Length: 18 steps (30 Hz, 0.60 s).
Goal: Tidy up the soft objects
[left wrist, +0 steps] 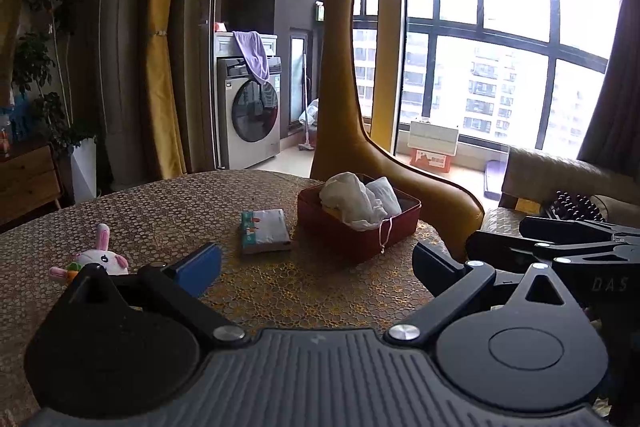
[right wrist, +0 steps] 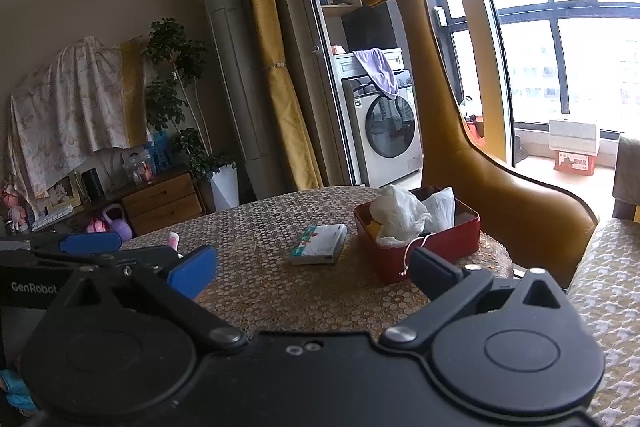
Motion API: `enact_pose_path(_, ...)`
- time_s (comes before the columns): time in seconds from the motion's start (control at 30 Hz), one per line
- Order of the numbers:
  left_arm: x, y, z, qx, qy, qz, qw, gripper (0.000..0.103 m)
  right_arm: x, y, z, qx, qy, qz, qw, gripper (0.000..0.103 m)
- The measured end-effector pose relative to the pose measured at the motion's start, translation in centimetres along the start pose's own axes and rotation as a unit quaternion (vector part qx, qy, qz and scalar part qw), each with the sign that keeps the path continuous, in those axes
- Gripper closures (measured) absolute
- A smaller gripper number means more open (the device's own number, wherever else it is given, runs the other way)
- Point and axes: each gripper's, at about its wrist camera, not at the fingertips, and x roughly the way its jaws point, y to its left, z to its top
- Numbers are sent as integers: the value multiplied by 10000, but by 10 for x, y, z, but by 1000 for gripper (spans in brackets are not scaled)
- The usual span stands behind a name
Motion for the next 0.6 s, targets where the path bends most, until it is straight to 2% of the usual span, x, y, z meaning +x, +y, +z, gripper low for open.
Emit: enact_pose_path(0.6,-27,15,-18,-150,32,256,9996,1,-7,23,-12,54,52,173,9998,0)
